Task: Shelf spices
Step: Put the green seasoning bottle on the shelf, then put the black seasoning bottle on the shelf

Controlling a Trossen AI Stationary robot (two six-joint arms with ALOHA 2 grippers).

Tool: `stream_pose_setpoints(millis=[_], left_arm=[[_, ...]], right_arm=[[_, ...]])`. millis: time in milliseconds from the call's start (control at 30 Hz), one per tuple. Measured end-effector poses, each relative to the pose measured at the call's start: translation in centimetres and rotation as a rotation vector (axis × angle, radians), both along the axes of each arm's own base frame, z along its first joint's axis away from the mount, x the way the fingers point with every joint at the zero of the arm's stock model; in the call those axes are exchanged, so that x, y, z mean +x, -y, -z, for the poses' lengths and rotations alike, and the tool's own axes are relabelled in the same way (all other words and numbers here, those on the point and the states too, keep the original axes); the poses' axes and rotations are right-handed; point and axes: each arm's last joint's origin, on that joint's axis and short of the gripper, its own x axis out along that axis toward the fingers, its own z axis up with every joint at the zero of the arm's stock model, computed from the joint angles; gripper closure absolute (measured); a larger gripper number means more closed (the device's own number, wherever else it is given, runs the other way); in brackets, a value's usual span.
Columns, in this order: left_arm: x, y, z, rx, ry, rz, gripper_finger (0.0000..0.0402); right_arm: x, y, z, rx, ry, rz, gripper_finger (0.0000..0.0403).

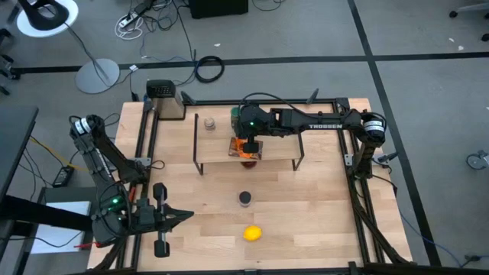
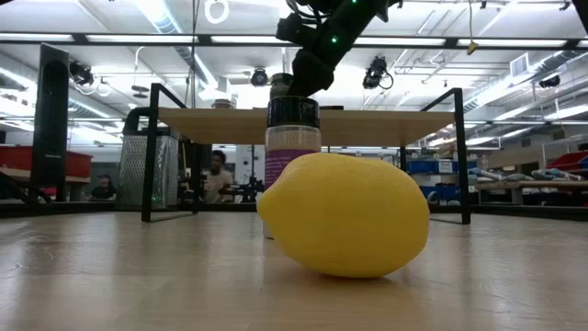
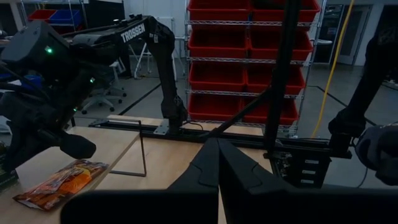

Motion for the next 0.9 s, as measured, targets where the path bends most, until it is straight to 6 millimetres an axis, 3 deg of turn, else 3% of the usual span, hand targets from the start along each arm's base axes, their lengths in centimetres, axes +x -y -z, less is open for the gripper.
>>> stream_pose_setpoints(millis=[667, 900], left_arm=[[0.0, 0.0, 0.0, 0.000, 0.000, 0.000, 0.0398], [0.0, 0.0, 0.0, 0.001, 0.000, 0.000, 0.0398]], right_arm=[[-0.3, -0.1, 0.2, -0.024, -0.039, 0.029, 0.0403], [0.0, -3.6, -0.2, -0.039, -0.037, -0.060, 0.0403]])
